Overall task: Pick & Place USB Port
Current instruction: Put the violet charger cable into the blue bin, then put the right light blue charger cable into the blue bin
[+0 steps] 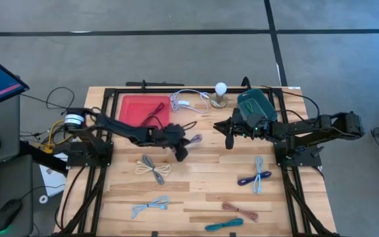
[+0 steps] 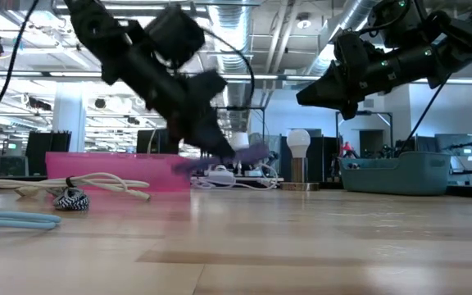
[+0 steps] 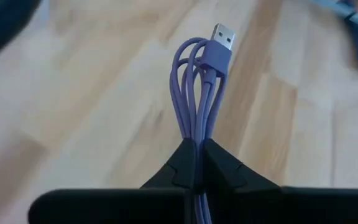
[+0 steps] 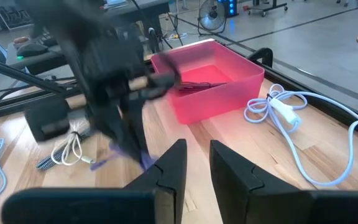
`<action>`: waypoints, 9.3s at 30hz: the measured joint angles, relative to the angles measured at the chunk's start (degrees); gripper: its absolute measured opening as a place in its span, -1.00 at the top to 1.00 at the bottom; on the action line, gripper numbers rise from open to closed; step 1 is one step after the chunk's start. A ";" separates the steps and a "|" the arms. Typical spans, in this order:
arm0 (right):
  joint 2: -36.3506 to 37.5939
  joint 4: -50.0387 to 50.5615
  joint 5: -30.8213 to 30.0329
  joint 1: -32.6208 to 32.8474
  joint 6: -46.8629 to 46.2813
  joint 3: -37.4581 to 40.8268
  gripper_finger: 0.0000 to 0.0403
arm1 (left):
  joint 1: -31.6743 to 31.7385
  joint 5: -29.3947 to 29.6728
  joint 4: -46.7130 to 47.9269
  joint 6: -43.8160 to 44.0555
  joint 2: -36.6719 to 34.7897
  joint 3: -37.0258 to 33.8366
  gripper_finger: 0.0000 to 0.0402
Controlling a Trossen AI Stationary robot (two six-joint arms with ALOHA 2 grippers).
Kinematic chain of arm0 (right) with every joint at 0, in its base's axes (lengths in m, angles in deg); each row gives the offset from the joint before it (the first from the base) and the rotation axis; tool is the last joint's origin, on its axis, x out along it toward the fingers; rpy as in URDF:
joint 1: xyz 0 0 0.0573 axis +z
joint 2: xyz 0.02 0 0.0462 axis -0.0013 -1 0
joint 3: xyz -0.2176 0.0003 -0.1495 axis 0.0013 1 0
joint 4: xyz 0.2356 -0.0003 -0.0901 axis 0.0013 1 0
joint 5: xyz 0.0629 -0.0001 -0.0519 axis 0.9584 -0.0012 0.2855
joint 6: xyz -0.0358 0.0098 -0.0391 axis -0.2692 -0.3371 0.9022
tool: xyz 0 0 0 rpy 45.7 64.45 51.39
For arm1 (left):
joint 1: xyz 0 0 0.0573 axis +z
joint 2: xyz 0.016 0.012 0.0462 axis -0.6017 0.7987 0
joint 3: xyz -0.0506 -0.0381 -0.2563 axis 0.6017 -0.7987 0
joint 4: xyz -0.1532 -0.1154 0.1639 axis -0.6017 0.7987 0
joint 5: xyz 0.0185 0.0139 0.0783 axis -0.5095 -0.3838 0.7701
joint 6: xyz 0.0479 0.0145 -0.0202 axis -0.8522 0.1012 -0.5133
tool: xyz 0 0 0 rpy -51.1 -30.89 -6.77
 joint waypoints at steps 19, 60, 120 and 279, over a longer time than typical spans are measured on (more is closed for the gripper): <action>0.00 1.46 0.00 -0.02 0.15 0.00 0.69 | 11.46 0.39 4.83 -28.97 -18.80 0.00 0.96; -26.69 -25.61 -4.35 3.19 7.72 -17.19 -0.13 | 19.30 -29.11 -21.28 -21.79 -18.68 -9.03 0.96; 11.97 16.95 -41.14 2.55 9.72 -6.60 0.98 | 19.61 -27.94 0.50 -22.07 -33.12 -9.01 0.52; 9.77 96.73 15.03 24.38 -70.97 -17.14 0.46 | 16.55 -27.96 9.71 -25.10 -42.42 -8.96 0.80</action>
